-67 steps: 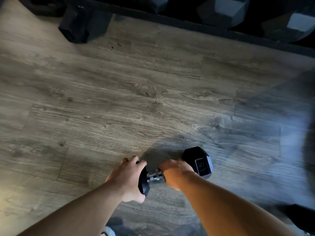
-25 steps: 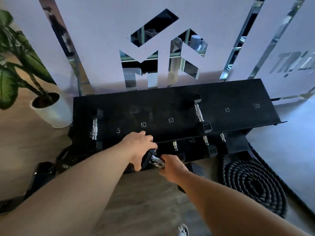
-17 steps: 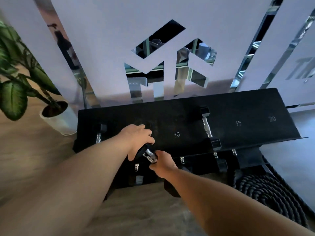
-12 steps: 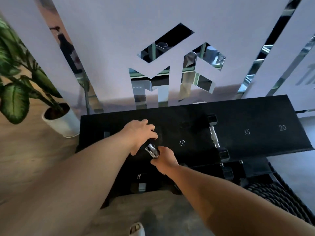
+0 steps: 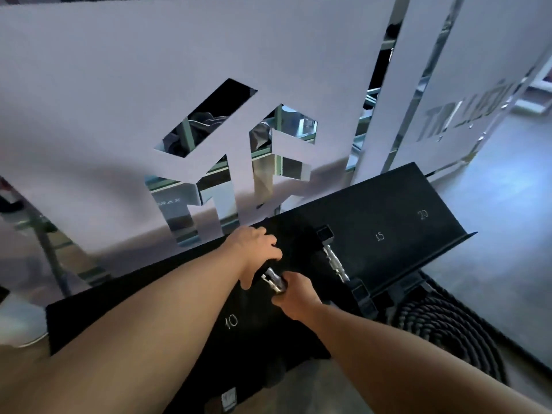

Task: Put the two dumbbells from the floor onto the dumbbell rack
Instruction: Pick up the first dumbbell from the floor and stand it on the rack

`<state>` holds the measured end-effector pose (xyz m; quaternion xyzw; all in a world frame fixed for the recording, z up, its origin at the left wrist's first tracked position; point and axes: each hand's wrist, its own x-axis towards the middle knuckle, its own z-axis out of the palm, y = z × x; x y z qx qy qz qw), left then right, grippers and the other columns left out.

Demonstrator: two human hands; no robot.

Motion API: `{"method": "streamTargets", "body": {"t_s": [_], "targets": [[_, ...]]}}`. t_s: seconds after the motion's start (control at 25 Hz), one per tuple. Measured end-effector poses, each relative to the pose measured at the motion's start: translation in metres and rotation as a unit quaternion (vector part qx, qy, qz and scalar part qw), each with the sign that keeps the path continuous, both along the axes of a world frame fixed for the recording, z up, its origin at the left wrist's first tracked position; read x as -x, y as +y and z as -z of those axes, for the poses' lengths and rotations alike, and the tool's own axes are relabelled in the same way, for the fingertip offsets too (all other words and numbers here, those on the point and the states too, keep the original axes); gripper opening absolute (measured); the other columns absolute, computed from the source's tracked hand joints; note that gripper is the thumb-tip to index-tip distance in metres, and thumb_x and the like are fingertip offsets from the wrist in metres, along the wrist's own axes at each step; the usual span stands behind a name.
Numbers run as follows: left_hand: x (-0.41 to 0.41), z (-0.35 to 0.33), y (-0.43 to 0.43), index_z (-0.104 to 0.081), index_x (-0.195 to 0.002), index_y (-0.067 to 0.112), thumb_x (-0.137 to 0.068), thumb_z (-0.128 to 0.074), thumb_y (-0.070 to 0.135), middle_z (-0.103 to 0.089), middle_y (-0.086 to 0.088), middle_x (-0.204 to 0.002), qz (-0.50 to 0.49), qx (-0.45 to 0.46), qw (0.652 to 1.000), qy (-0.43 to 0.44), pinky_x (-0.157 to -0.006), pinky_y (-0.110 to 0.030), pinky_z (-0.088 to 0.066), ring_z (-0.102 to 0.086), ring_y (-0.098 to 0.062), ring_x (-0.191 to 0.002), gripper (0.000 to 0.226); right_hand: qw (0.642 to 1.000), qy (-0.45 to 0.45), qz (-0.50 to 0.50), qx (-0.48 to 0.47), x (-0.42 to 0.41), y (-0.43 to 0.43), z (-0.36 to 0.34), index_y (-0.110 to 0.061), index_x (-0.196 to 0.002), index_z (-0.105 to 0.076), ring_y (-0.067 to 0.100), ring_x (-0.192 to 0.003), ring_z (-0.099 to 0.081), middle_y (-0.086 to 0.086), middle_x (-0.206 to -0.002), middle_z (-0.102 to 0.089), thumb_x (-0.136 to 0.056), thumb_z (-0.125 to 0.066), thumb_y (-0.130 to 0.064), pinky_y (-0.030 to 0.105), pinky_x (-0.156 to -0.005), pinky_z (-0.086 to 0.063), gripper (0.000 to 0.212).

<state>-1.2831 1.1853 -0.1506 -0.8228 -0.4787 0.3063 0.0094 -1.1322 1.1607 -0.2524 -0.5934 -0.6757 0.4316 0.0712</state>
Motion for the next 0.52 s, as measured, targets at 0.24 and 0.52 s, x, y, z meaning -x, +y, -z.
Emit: {"method": "streamTargets", "body": {"t_s": [0.24, 0.52], "targets": [[-0.094, -0.006, 0.113, -0.043, -0.144, 0.037, -0.065, -0.089, 0.044, -0.048, 0.001, -0.138, 0.073, 0.001, 0.997, 0.022, -0.084, -0.039, -0.048, -0.046, -0.025, -0.12, 0.092, 0.997, 0.025, 0.07, -0.02, -0.081, 0.089, 0.006, -0.017, -0.091, -0.058, 0.009, -0.063, -0.055, -0.001, -0.085, -0.059, -0.082, -0.075, -0.012, 0.011, -0.041, -0.035, 0.019], [-0.211, 0.009, 0.243, -0.041, -0.147, 0.04, -0.066, -0.09, 0.038, -0.046, 0.002, -0.139, 0.06, 0.032, 0.997, 0.035, -0.091, -0.046, -0.052, -0.045, -0.025, -0.121, 0.095, 0.994, 0.04, 0.102, -0.004, -0.185, 0.21, 0.019, -0.024, -0.071, -0.053, 0.01, -0.052, -0.054, -0.004, -0.067, -0.057, -0.078, -0.076, -0.011, 0.02, -0.043, -0.039, 0.026]]}}
